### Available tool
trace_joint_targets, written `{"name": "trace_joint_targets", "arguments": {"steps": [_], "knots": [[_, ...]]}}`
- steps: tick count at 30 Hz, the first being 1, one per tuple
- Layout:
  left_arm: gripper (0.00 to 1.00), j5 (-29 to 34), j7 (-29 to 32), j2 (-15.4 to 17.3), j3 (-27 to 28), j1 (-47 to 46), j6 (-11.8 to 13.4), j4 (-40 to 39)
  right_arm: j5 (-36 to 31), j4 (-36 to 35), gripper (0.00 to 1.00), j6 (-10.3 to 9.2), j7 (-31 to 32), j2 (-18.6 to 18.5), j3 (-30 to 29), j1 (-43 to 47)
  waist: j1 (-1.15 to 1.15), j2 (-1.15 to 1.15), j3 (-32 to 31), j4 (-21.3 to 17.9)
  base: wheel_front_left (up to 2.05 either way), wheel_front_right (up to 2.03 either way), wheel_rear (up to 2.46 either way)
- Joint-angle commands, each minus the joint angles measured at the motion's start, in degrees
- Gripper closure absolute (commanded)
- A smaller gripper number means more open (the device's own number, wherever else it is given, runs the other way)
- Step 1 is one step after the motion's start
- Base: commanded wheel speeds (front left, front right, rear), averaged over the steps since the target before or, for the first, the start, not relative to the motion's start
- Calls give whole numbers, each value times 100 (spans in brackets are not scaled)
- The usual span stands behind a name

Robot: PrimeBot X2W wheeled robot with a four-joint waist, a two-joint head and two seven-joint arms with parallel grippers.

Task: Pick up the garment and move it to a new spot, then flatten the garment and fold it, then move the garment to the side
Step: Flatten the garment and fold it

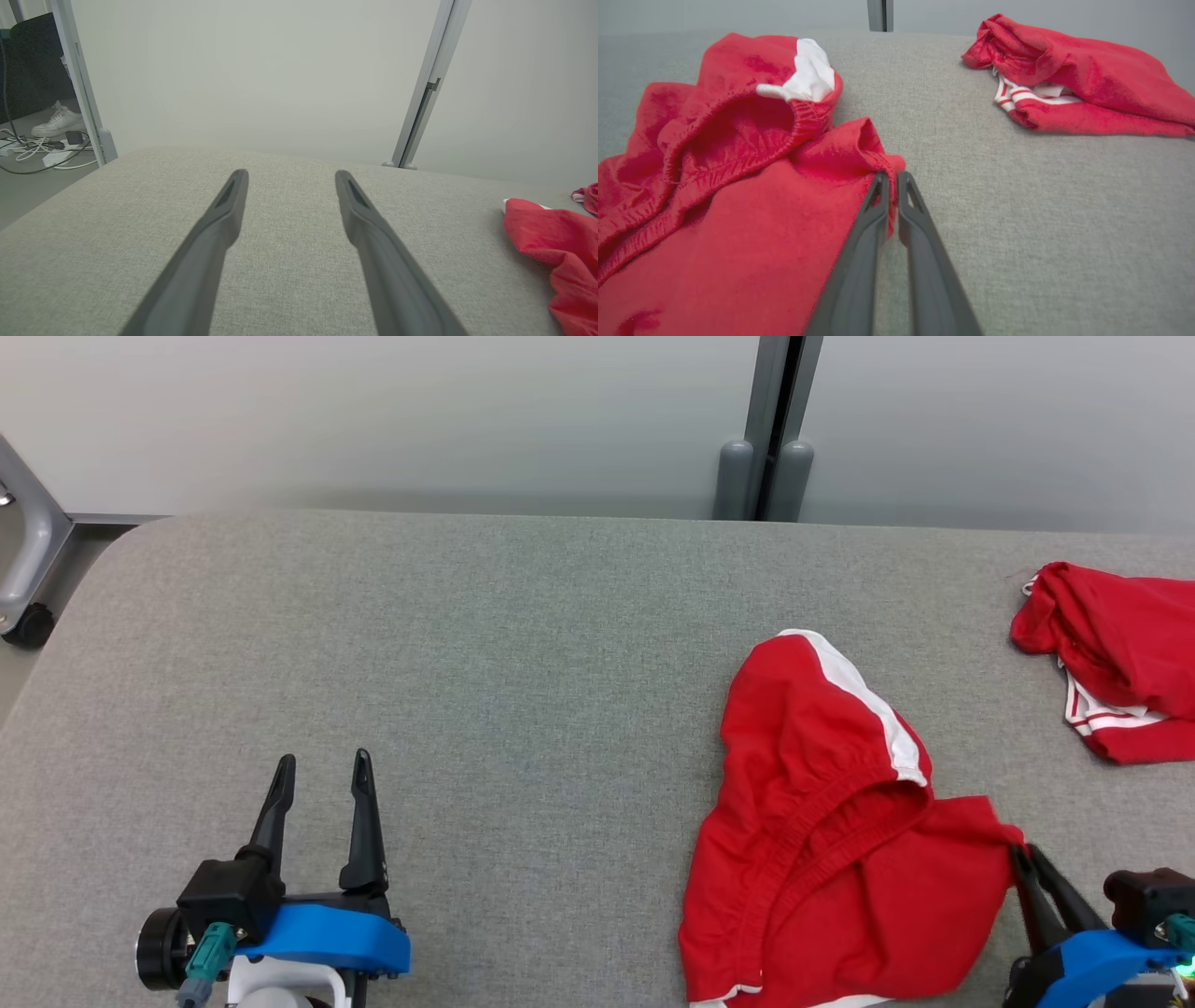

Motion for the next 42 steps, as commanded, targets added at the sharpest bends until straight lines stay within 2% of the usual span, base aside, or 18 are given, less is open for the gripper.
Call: {"name": "trace_joint_targets", "arguments": {"steps": [1, 8, 13, 21, 30, 31, 32, 33, 42], "knots": [[0, 32, -27, 12, 23, -20, -26, 2, -32, -158, 0, 3, -40, 85, -35, 40, 0, 0, -1, -1, 0, 0, 0], [0, 66, -27, 14, 64, -21, -28, -14, -234, -836, 0, 3, -152, 233, 66, -144, 0, 0, -28, 25, 0, 0, 0], [0, 90, -27, 9, 63, -26, -36, -26, -308, -1041, 0, 3, 33, 229, 316, -292, 0, 0, -15, 63, 0, 0, 0], [0, 76, -27, -14, 17, -118, -49, -21, -312, -624, 0, 3, 182, 139, 477, -373, 0, 0, 82, 239, 0, 0, 0], [0, 77, -27, -37, 43, -225, -61, -55, -443, 641, 0, 3, -96, 171, 414, -945, 0, 0, 320, 393, 0, 0, 0], [0, 84, -27, -39, 24, -244, -69, -50, -441, 756, 45, 3, -164, 185, 431, -1063, 0, 0, 334, 419, 0, 0, 0], [0, 87, -27, -40, 15, -252, -70, -36, -452, 861, 78, 3, -244, 224, 459, -1189, 0, 0, 343, 436, 0, 0, 0], [0, 90, -27, -41, 8, -262, -73, -26, -466, 948, 100, 3, -324, 264, 476, -1295, 0, 0, 352, 448, 0, 0, 0], [0, 93, -27, -58, 19, -335, -106, 48, -422, 1185, 100, 4, -822, 545, 837, -2127, 0, 0, 304, 551, 0, 0, 0]]}}
